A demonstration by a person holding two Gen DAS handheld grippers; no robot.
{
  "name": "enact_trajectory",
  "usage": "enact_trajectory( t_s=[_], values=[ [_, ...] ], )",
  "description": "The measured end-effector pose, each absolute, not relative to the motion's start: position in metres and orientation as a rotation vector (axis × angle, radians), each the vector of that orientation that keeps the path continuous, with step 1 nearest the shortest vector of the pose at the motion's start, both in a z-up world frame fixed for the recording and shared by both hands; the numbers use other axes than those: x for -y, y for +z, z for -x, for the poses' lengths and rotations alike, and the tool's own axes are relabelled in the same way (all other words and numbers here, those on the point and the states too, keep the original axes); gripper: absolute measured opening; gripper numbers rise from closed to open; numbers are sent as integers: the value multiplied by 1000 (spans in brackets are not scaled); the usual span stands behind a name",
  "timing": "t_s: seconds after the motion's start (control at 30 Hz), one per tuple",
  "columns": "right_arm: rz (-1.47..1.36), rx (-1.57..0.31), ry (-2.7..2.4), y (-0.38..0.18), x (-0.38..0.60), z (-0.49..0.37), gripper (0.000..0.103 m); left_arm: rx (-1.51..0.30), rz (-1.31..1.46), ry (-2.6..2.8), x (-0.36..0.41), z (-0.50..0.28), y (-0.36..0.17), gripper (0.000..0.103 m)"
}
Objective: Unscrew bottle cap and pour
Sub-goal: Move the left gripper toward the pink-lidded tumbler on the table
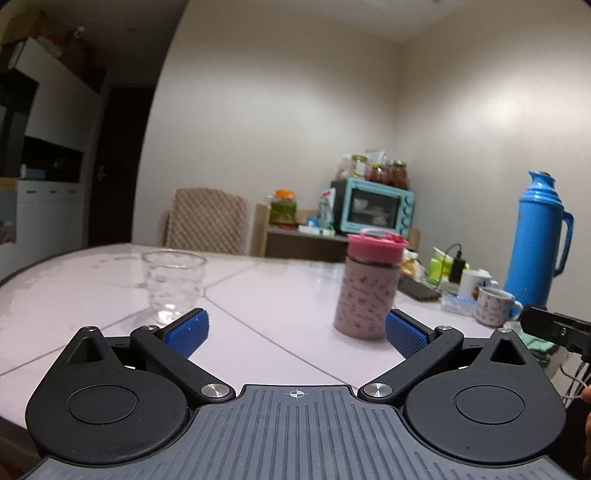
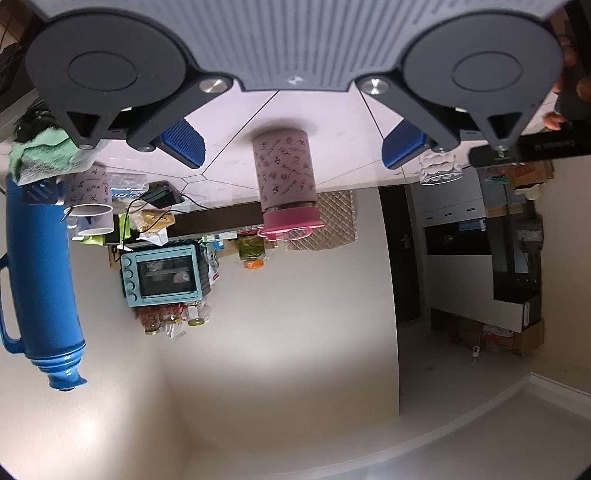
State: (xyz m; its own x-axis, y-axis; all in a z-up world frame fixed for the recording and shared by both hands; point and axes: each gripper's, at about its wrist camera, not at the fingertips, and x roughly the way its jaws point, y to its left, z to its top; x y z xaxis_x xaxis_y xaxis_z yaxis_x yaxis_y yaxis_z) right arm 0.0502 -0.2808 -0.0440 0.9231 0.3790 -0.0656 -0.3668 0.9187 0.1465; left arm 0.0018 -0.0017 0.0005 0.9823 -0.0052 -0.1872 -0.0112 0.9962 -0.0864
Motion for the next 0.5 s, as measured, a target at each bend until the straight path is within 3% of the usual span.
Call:
enact_trajectory(
  t_s=[0.5],
  values=[
    [-131,-160,362,-49,289,-71,103,-162,93,23,39,-49,-21,103]
  ],
)
